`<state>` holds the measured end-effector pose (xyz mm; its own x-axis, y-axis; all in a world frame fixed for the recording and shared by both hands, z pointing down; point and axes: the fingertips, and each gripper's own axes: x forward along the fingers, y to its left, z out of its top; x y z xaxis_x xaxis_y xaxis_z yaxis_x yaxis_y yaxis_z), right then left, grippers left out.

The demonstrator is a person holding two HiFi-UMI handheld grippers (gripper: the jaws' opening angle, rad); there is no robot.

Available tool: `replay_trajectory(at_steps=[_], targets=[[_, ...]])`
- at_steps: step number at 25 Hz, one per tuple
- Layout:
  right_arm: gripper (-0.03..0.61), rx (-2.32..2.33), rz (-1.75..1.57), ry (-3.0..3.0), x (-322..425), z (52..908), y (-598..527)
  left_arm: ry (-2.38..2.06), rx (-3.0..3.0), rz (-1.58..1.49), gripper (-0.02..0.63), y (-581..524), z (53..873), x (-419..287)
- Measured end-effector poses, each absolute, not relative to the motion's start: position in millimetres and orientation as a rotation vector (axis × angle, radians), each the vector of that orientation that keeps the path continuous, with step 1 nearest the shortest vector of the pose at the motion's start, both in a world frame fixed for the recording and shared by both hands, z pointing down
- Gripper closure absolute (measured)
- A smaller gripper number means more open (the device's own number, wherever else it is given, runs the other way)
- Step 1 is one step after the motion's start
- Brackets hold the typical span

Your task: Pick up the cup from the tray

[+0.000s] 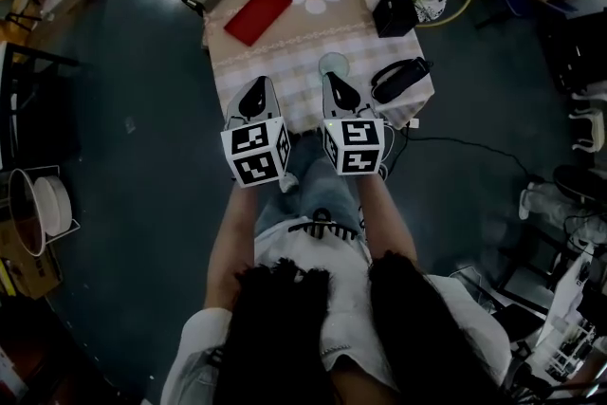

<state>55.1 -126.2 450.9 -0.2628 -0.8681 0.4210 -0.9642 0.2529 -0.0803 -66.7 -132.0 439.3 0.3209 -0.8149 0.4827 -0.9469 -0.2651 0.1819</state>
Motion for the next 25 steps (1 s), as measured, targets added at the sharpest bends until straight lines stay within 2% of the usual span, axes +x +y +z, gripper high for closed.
replay_trajectory(at_steps=[25], targets=[[0.572, 1.661, 0.437, -2.214, 48, 449, -109, -1.546, 2.169, 0.415, 0.607, -111, 440, -71]])
